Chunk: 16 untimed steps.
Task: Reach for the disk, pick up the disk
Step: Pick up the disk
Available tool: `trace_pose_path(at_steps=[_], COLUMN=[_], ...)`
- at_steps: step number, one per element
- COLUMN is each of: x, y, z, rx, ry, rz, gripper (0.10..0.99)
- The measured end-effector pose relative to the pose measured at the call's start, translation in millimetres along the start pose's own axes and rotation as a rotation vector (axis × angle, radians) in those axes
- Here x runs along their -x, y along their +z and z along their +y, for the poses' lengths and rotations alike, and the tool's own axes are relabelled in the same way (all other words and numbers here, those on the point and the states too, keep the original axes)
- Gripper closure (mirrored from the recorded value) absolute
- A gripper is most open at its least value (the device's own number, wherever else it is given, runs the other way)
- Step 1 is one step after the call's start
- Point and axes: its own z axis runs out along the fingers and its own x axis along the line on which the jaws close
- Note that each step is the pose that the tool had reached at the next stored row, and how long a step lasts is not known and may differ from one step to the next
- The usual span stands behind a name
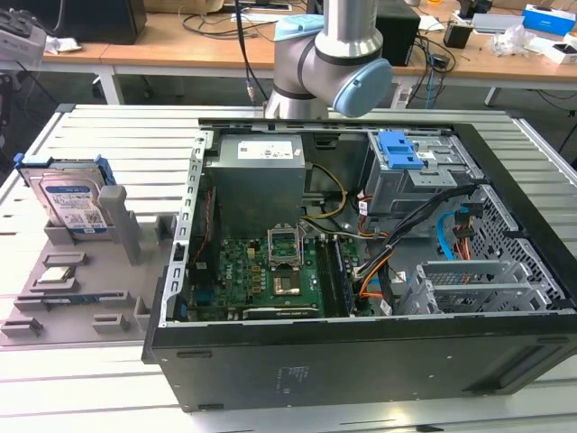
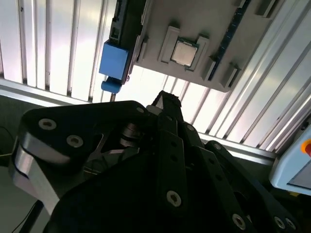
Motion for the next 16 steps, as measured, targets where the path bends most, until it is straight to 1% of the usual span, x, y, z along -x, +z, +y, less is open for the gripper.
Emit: trace_pose_path(at_steps=[2, 6, 12, 13, 14, 16], x=[0.0, 0.0, 0.0, 0.0, 0.0, 0.0], y=[0.0, 0.0, 0.0, 0.0, 0.0, 0.0], z=[0.0, 0.0, 0.0, 0.0, 0.0, 0.0], rx=[0.000, 0.000, 0.000, 0.000, 0.000, 0.000], ry=[-0.020, -0.088, -0.091, -0.091, -0.091, -0.091], rz=[0.0008, 0.0034, 0.0035, 0.0035, 0.0035, 0.0035], gripper=[0.980, 0.980, 0.973, 0.851, 0.851, 0.729])
